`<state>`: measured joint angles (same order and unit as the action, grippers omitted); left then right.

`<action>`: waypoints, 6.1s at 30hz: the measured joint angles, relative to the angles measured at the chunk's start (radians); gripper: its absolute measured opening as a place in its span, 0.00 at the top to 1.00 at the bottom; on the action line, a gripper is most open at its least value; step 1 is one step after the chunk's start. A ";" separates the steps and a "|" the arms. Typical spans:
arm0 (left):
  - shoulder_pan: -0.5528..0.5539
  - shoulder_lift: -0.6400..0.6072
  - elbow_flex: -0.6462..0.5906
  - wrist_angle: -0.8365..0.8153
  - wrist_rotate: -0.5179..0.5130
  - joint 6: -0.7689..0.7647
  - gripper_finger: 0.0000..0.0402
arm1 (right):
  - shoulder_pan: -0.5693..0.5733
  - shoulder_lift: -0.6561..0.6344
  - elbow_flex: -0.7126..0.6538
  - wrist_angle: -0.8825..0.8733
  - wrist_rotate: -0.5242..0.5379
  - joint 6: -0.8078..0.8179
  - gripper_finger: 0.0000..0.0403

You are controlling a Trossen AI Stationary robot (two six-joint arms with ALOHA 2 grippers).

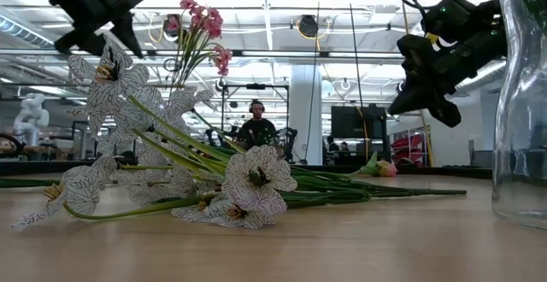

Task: Sort flowers into vase by color
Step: Put the pink flowers into the pink vase, then put the right pink tulip flower into the pink vase

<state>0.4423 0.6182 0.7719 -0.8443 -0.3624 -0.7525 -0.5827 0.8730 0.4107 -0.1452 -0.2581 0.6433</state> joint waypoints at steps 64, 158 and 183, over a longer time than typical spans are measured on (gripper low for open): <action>-0.861 0.101 -0.295 0.604 -0.139 0.395 0.48 | 0.188 0.615 0.496 -0.435 0.365 0.634 0.48; -0.568 0.662 -0.031 1.494 0.010 0.556 0.48 | 0.401 0.629 0.495 0.846 -0.219 -0.376 1.00; -0.482 0.768 0.057 1.527 0.167 0.550 0.90 | 0.401 0.629 0.495 0.790 -0.217 -0.401 0.99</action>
<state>-0.0395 1.3857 0.8288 0.6829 -0.1959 -0.2029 -0.1818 1.5017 0.9058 0.6453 -0.4746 0.2419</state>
